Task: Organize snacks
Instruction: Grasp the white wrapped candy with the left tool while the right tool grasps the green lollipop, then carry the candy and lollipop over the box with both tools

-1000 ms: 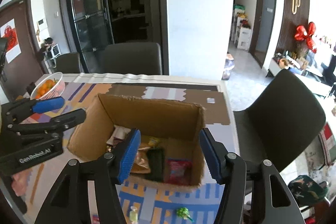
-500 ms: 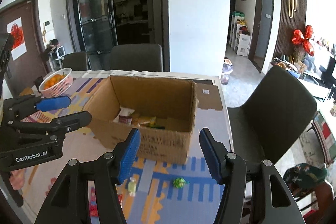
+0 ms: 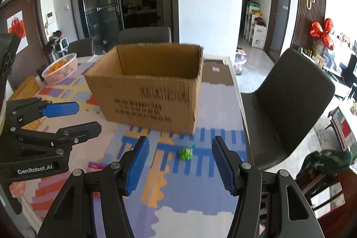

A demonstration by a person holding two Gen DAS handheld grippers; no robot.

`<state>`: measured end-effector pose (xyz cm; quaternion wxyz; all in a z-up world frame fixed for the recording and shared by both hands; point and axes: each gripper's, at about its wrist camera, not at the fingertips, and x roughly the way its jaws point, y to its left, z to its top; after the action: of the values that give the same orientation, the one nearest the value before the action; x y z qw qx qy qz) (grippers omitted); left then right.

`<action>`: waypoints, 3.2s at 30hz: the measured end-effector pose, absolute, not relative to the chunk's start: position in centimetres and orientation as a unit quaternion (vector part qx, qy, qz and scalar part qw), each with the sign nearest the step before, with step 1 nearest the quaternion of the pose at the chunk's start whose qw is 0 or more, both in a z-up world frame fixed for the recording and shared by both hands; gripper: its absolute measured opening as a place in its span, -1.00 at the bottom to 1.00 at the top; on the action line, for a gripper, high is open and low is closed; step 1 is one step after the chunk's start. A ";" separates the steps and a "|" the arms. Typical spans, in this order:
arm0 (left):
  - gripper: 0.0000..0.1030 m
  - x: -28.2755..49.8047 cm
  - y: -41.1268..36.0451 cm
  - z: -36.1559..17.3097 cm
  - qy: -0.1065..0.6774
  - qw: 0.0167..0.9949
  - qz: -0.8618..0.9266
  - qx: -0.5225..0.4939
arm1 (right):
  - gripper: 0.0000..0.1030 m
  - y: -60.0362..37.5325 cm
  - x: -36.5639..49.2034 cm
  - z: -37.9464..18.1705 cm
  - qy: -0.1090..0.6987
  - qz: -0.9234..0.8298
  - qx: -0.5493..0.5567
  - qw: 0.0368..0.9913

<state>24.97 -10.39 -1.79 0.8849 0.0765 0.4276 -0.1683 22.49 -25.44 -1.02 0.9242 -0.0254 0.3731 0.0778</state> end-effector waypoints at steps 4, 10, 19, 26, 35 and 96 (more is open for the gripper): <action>0.16 24.7 -10.6 -3.6 0.440 0.877 -0.176 0.077 | 0.15 -25.6 22.3 -2.6 0.388 0.079 -0.026 0.918; 0.15 25.1 -10.5 -6.4 0.462 0.865 -0.179 0.075 | 0.15 -25.8 22.7 -4.9 0.409 0.077 -0.024 0.909; 0.10 27.2 -10.8 -10.1 0.494 0.849 -0.173 0.067 | 0.15 -25.8 24.5 -8.3 0.439 0.072 -0.014 0.895; 0.04 28.4 -11.2 -12.0 0.514 0.839 -0.167 0.057 | 0.15 -26.1 26.6 -10.8 0.464 0.076 0.007 0.883; -0.09 29.6 -11.8 -13.5 0.530 0.832 -0.158 0.042 | 0.14 -26.4 28.5 -12.1 0.472 0.075 0.031 0.878; -0.57 25.9 -7.0 3.2 0.360 0.919 -0.161 0.021 | -0.49 -21.2 24.1 2.5 0.328 0.110 -0.004 0.938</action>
<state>25.94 -7.05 3.16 0.9187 0.0212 0.3600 -0.1608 24.08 -21.20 2.50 0.9381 -0.0039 0.3284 0.1098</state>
